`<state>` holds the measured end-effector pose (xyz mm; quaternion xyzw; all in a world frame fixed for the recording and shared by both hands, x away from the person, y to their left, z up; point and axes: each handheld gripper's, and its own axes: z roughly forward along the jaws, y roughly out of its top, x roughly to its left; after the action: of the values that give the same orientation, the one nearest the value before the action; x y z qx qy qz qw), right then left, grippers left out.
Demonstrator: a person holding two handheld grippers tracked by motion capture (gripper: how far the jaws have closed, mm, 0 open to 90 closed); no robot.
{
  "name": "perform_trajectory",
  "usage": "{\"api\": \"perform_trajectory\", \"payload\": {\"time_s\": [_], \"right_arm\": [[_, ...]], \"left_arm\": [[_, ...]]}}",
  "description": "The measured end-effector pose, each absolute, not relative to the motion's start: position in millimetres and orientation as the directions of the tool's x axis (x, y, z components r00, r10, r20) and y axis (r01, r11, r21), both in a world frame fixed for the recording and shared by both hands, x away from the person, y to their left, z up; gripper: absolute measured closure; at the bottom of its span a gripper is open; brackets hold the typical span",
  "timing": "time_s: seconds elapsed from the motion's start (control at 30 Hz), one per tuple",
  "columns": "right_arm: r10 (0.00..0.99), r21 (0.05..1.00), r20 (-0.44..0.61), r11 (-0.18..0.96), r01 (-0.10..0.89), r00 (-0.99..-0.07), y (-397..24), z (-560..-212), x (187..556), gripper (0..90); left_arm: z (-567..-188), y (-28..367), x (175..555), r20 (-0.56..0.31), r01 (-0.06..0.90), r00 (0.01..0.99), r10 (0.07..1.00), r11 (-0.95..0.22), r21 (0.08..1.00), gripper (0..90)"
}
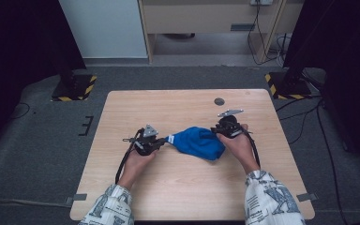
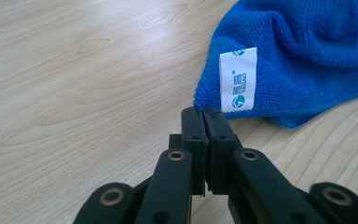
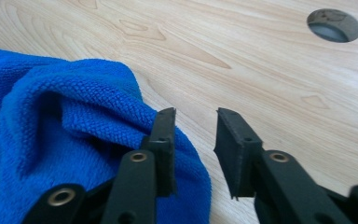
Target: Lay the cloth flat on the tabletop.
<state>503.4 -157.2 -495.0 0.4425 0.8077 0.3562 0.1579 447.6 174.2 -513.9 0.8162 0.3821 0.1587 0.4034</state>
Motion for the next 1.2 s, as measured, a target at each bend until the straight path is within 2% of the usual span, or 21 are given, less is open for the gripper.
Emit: {"api": "perform_trajectory", "payload": {"time_s": [0.23,0.37,0.6,0.7,0.77,0.83,1.07,1.2], "right_arm": [[0.807,0.707,0.066,0.377,0.598,-0.587,-149.5,-501.4,500.0,61.4],[0.792,0.698,0.064,0.398,0.595,-0.607,-146.3,-504.7,500.2,54.4],[0.768,0.713,0.074,0.405,0.572,-0.637,-137.9,-507.6,499.8,47.3],[0.769,0.710,0.073,0.407,0.575,-0.635,-137.0,-510.3,501.8,47.3],[0.764,0.709,0.086,0.404,0.578,-0.639,-136.2,-512.9,502.4,56.5],[0.761,0.710,0.087,0.405,0.576,-0.643,-135.9,-513.3,502.3,59.4],[0.745,0.728,0.096,0.400,0.557,-0.660,-135.6,-512.5,500.0,84.1],[0.747,0.738,0.111,0.379,0.558,-0.655,-142.7,-507.5,496.5,87.9]], "left_arm": [[-513.7,174.5,448.7,-0.058,0.502,0.650,0.758,-0.372,0.781,87.9],[-512.8,173.2,448.3,-0.060,0.501,0.654,0.754,-0.372,0.782,87.9],[-512.4,174.2,448.5,-0.061,0.500,0.652,0.756,-0.367,0.785,87.9],[-510.8,174.2,448.2,-0.062,0.496,0.652,0.755,-0.363,0.789,87.9],[-510.2,174.4,448.1,-0.064,0.495,0.651,0.756,-0.359,0.791,87.9],[-510.1,174.6,448.2,-0.064,0.495,0.651,0.756,-0.359,0.791,88.0],[-509.0,175.1,448.9,-0.063,0.492,0.651,0.756,-0.358,0.793,88.0],[-505.9,174.2,449.3,-0.073,0.490,0.651,0.755,-0.344,0.801,88.0]]}}
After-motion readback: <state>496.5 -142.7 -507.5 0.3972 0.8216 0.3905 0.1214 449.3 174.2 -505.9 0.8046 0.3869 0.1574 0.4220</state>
